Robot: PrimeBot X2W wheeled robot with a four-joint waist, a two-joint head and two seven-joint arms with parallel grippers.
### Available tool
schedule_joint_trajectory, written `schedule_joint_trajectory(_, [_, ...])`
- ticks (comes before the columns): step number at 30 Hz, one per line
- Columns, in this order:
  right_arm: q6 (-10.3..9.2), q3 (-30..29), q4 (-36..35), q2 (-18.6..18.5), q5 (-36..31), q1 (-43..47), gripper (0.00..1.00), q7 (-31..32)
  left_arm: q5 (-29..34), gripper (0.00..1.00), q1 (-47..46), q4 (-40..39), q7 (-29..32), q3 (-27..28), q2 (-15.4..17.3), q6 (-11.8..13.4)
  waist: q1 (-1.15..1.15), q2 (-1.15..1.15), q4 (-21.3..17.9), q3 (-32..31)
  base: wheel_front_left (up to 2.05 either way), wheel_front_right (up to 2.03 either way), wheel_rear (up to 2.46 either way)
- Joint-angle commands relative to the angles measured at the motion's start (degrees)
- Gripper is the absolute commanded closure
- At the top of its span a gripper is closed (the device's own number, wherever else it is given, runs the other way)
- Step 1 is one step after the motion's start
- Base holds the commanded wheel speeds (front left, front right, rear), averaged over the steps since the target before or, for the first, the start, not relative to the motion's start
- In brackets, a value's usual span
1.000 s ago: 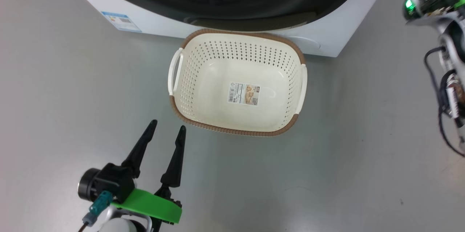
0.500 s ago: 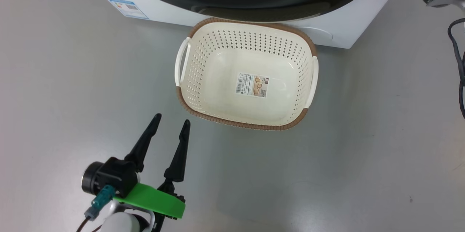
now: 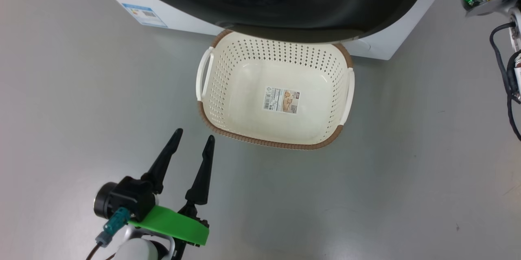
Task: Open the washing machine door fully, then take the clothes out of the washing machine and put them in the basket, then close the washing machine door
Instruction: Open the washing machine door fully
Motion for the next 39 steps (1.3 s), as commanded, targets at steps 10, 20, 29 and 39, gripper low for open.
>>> schedule_joint_trajectory(10, [0.06,2.3,-3.1,3.3,-1.3,5.0,1.00,3.2,0.6,0.00,0.4,-0.6,-0.7,1.9,0.8,0.0,0.00,0.00,-1.7,-3.9,0.00,0.00,0.00])
schedule_joint_trajectory(20, [0.06,4.0,-6.3,5.5,-1.5,11.9,1.00,5.6,1.9,0.00,2.9,-0.3,-0.7,2.6,0.8,0.0,0.00,0.00,-3.2,-8.5,0.00,0.00,0.00])
schedule_joint_trajectory(29, [0.06,5.1,-9.3,7.5,-1.3,17.8,1.00,8.0,2.5,0.00,5.5,-0.4,-0.7,3.0,0.9,0.0,0.00,0.00,-4.2,-11.7,0.00,0.00,0.00])
schedule_joint_trajectory(39, [0.06,5.6,-11.6,8.8,-2.1,20.7,1.00,9.3,2.7,0.00,6.3,-1.0,-0.7,3.1,0.9,0.0,0.00,0.00,-4.1,-12.3,0.00,0.00,0.00])
